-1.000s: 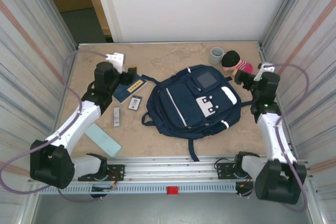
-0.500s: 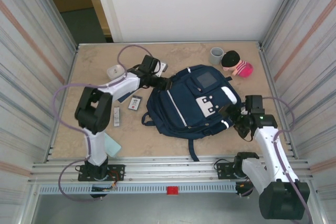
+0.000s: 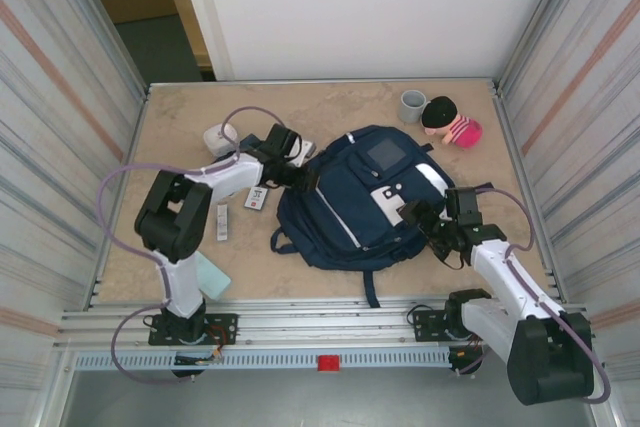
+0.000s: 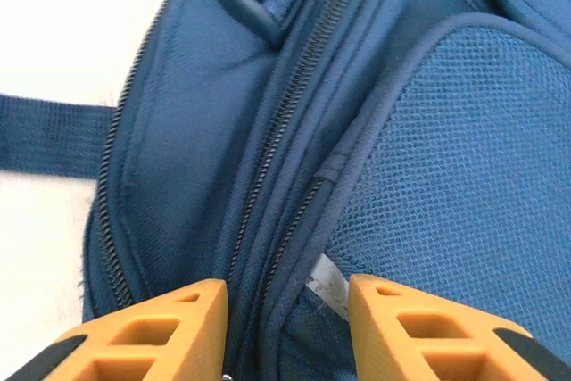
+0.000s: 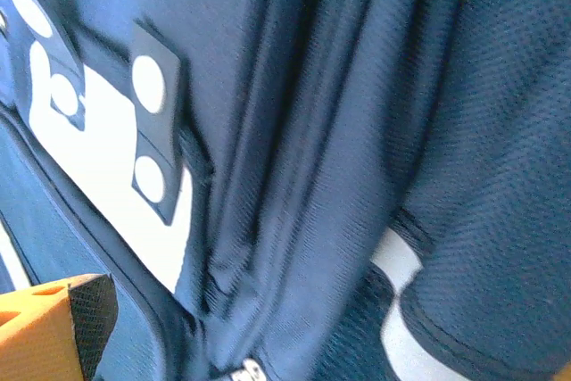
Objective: Pack the student bag
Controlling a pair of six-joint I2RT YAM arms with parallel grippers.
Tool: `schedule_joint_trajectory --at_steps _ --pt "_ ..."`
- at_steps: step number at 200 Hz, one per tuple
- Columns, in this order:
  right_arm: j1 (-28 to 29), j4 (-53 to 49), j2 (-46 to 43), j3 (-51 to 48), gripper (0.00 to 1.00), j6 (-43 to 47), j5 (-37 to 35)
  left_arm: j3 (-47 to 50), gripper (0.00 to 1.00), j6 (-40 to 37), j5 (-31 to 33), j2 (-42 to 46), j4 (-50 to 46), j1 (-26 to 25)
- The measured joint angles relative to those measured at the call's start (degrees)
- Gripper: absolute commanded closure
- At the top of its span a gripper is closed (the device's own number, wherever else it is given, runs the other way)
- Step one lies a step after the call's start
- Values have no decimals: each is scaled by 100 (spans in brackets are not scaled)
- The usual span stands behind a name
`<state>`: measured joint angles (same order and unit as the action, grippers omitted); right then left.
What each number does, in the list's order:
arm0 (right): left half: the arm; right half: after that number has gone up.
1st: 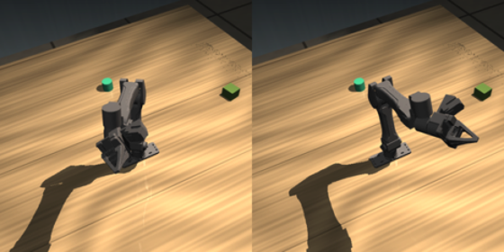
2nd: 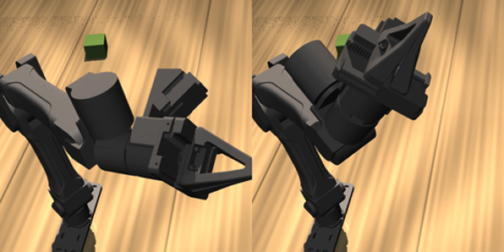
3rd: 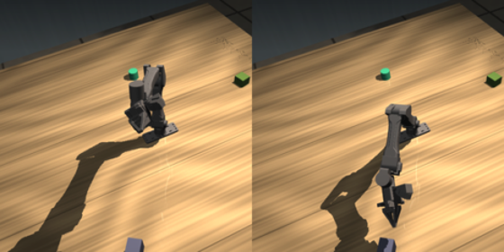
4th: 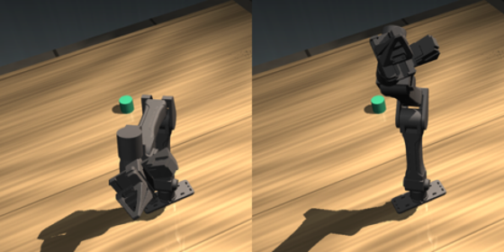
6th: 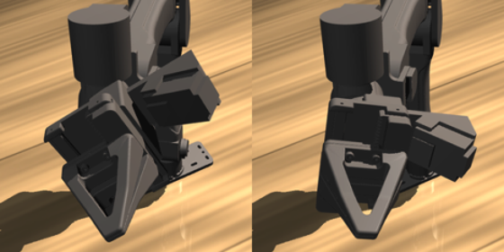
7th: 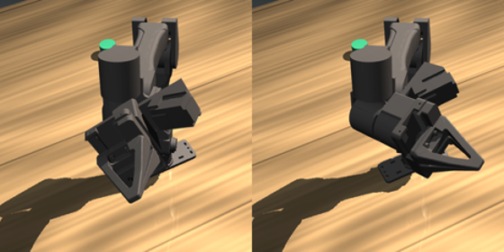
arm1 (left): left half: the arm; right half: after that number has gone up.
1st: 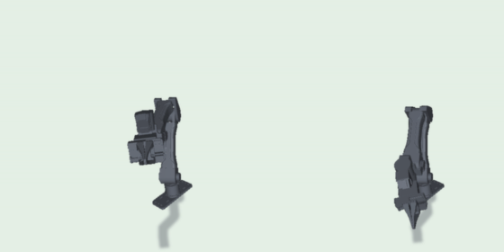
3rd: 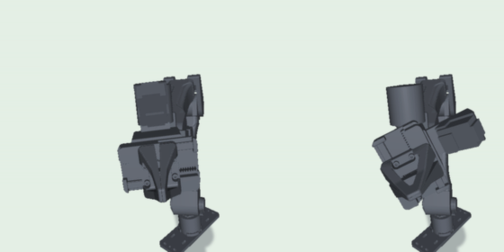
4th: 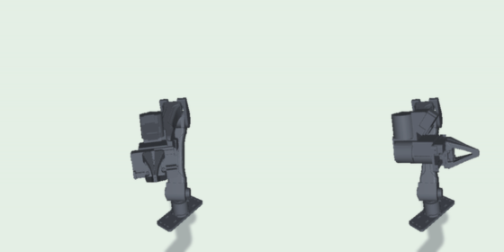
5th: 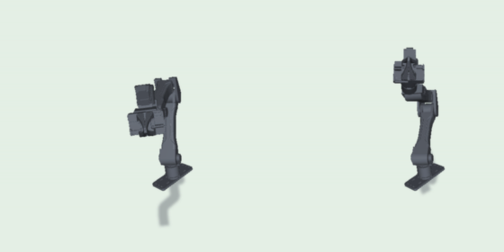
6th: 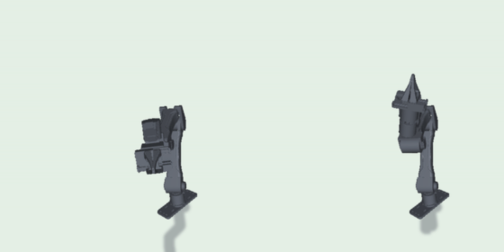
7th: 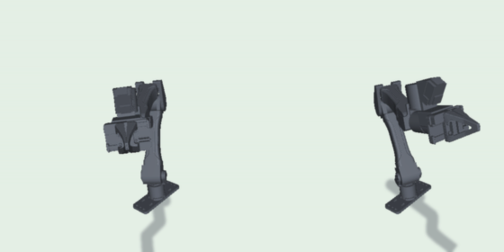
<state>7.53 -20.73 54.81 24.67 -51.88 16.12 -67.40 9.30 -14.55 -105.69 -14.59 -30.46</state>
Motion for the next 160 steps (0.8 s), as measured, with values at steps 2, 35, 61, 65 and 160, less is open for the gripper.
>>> schedule_joint_trajectory --at_steps 2,35,61,65,160 --pt "2 31 13 0 1 0 0 52 62 2 9 35 9 -7" --pt "131 511 330 2 1 133 -114 960 62 291 310 684 254 -326" --pt "295 839 728 46 0 177 -247 1453 62 643 634 1102 402 -640" --pt "321 874 796 74 0 184 -284 1528 62 702 678 1165 417 -673" --pt "903 2162 3801 2214 3 634 -479 2382 64 1707 1381 2146 76 -717"
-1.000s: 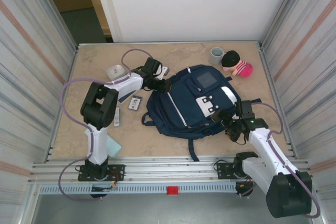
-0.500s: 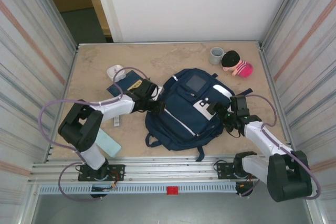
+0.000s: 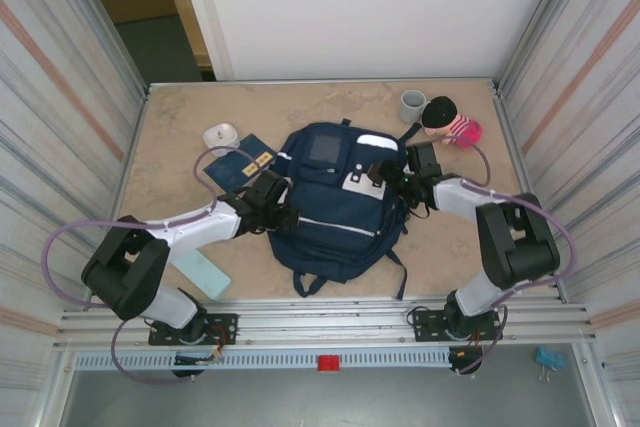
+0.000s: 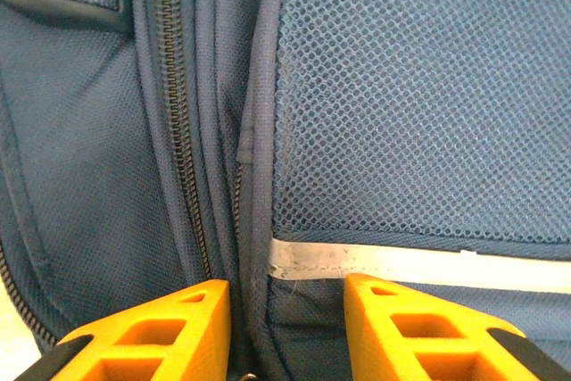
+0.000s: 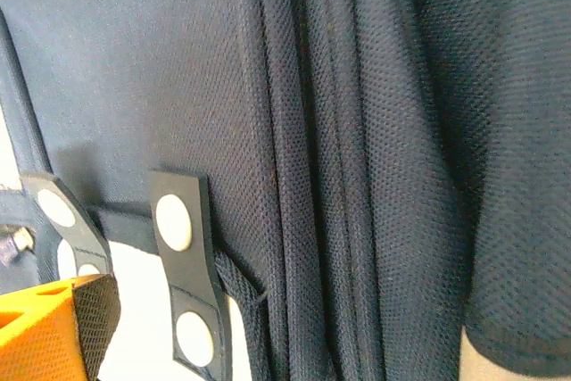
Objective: Pack the student bag
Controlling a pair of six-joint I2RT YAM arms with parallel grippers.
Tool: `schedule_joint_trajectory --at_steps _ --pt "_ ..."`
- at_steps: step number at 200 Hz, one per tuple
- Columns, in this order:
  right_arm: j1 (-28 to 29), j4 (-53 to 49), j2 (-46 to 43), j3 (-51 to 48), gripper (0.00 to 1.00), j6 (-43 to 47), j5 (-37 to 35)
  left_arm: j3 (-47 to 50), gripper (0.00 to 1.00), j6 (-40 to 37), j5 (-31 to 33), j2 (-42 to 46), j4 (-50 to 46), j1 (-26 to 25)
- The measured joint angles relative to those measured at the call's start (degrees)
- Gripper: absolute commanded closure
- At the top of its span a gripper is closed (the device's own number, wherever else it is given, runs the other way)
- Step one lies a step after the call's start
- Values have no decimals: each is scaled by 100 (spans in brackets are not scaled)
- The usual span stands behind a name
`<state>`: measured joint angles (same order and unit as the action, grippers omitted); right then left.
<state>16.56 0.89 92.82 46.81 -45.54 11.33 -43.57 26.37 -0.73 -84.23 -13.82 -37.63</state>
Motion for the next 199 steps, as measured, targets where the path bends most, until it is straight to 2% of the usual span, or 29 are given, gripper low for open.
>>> schedule_joint_trajectory --at_steps 22,46,68,87,105,127,149,172,199 --pt "79 160 518 518 3 107 28 2 61 76 17 0 2 162" --pt "116 214 835 874 4 219 50 -15 52 90 79 0 0 203" --pt "122 184 848 979 0 413 39 -94 43 46 87 28 -74 201" --pt "140 -57 636 979 1 627 -70 -155 33 -42 87 319 -179 201" --pt "142 -415 125 925 1 837 -269 -251 24 -256 33 807 -297 201" --pt "50 -772 -778 660 1 1023 -387 -634 23 -920 -236 1311 -570 201" --pt "-68 -999 -1733 247 1 1130 -402 -955 25 -1751 -608 1462 -702 170" --pt "-111 -1165 -2544 -262 1 1134 -396 -1075 23 -2782 -916 1290 -726 -114" --pt "-109 -1276 -3394 -883 1 1032 -407 -1414 19 -3987 -1226 372 -782 -605"
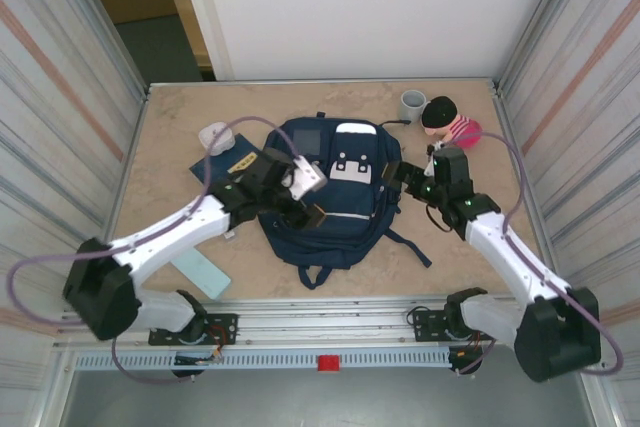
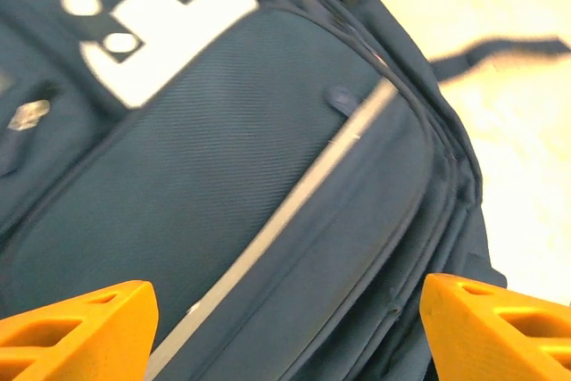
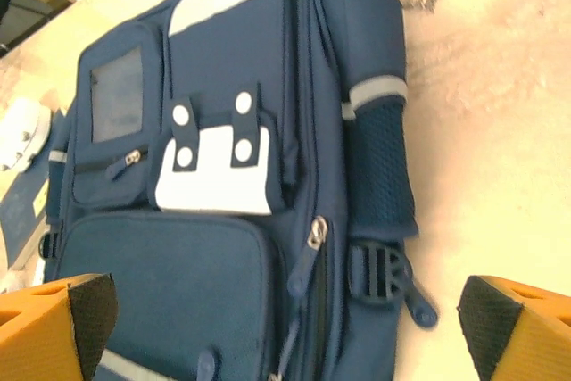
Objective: Pack the student bag
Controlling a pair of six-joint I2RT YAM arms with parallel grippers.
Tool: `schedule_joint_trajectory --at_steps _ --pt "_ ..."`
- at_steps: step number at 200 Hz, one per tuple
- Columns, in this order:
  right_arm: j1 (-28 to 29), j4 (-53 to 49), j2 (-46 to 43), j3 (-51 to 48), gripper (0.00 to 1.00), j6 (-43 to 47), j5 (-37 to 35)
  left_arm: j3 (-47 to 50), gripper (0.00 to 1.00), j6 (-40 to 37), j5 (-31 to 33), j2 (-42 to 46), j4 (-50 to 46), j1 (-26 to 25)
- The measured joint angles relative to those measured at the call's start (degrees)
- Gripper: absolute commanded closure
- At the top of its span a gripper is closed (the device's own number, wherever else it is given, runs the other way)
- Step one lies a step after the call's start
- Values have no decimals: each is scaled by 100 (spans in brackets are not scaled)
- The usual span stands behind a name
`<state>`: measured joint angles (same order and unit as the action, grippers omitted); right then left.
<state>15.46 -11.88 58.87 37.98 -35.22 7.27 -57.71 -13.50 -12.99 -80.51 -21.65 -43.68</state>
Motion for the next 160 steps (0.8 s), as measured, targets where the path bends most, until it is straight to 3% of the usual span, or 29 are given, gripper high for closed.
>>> schedule_joint_trajectory --at_steps 29,64,90,116,141,160 --pt "0 -33 -769 -568 1 -74 -74 -678 12 -962 -262 -1268 -155 -306" --pt "0 -68 -1244 -898 1 -57 -173 -1047 7 -1569 -289 -1971 -212 -487" --pt "0 -122 -1493 -981 1 -22 -251 -1095 2 -1821 -190 -2140 -199 -570" --pt "0 -127 -1657 -1097 1 -15 -299 -1010 1 -1976 315 -2170 229 -688" --pt "-2 -140 -1670 -1172 1 -13 -297 -846 9 -2079 772 -2173 662 -761" --pt "-2 -146 -1670 -1176 1 -11 -295 -688 10 -2175 957 -2173 990 -800"
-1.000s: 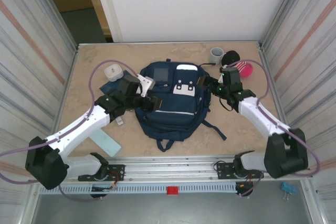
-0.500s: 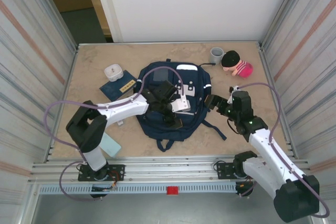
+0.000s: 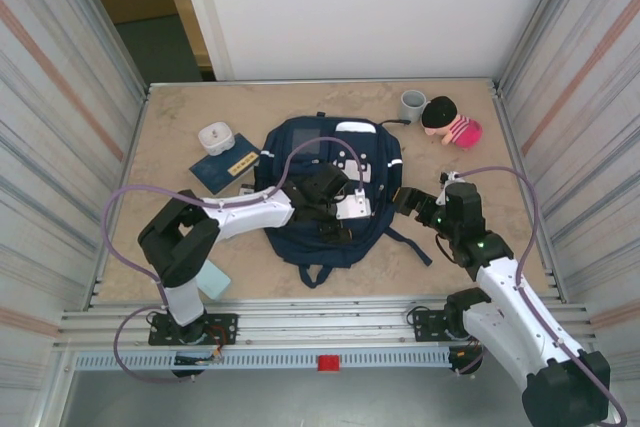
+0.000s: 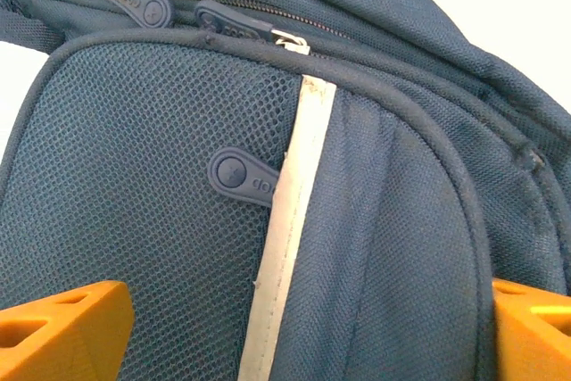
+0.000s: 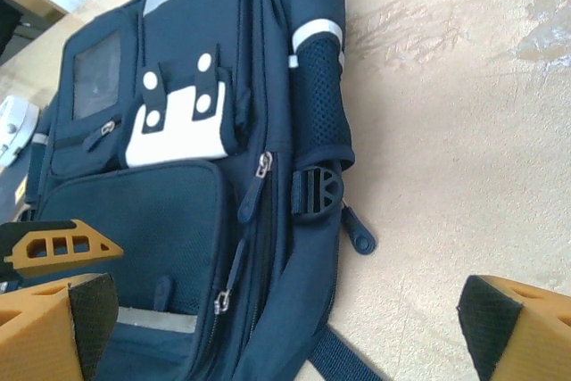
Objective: Pack the student bag
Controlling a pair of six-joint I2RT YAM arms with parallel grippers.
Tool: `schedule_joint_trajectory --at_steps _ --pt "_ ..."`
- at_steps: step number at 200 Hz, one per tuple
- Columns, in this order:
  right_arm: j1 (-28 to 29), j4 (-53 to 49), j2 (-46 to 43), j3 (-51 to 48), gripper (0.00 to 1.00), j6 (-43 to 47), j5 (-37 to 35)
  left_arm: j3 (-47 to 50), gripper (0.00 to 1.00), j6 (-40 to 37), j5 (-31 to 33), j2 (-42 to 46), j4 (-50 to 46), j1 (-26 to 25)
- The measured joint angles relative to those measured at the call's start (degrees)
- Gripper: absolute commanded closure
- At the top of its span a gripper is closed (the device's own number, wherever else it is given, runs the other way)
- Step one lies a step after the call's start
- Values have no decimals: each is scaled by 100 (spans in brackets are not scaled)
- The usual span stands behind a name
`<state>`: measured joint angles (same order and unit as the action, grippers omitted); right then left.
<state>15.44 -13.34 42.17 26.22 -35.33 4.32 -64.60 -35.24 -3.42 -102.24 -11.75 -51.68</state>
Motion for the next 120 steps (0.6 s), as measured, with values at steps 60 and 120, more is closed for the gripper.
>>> schedule_joint_trajectory --at_steps 60,120 --pt "2 -57 251 9 1 -46 -46 470 63 -505 407 2 949 -142" --pt "2 -20 992 33 1 402 118 299 100 -592 -90 505 177 26"
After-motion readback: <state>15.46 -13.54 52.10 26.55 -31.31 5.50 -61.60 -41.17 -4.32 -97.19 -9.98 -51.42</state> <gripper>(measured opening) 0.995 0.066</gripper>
